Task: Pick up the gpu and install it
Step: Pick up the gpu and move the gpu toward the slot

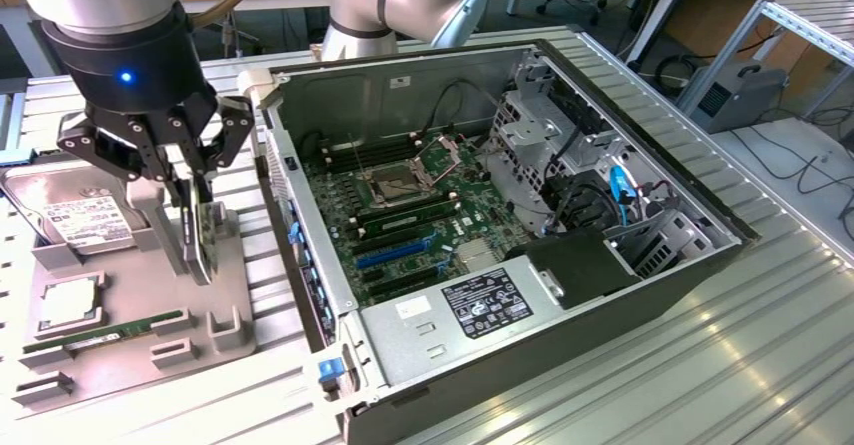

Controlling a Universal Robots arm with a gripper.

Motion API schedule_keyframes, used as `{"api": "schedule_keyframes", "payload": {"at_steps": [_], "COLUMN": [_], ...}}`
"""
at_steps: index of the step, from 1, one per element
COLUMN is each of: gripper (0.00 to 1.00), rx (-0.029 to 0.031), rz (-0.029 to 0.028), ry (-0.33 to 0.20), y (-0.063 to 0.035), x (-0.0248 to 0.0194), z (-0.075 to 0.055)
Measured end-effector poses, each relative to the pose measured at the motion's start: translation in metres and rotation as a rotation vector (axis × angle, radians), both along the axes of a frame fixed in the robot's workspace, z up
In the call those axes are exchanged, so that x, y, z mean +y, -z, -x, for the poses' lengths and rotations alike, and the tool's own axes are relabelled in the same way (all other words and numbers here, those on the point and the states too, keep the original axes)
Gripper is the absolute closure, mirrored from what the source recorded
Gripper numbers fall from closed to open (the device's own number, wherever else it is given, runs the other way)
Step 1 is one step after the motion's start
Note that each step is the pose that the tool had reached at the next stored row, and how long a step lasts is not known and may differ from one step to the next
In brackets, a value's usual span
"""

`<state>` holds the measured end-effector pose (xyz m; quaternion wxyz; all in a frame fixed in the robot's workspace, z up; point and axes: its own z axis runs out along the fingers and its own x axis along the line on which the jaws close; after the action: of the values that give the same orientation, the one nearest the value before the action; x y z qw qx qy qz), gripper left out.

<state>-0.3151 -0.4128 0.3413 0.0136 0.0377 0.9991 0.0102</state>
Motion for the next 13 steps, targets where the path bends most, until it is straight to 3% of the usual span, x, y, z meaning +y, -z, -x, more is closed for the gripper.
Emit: {"api": "schedule_keyframes", "payload": {"at_steps": [13], "gripper": [0.73], "rx": [0.0001], "rz": [0.0000], "ry": [0.000], "y": [-0.0032], "x": [0.0000], "z": [0.0000]}}
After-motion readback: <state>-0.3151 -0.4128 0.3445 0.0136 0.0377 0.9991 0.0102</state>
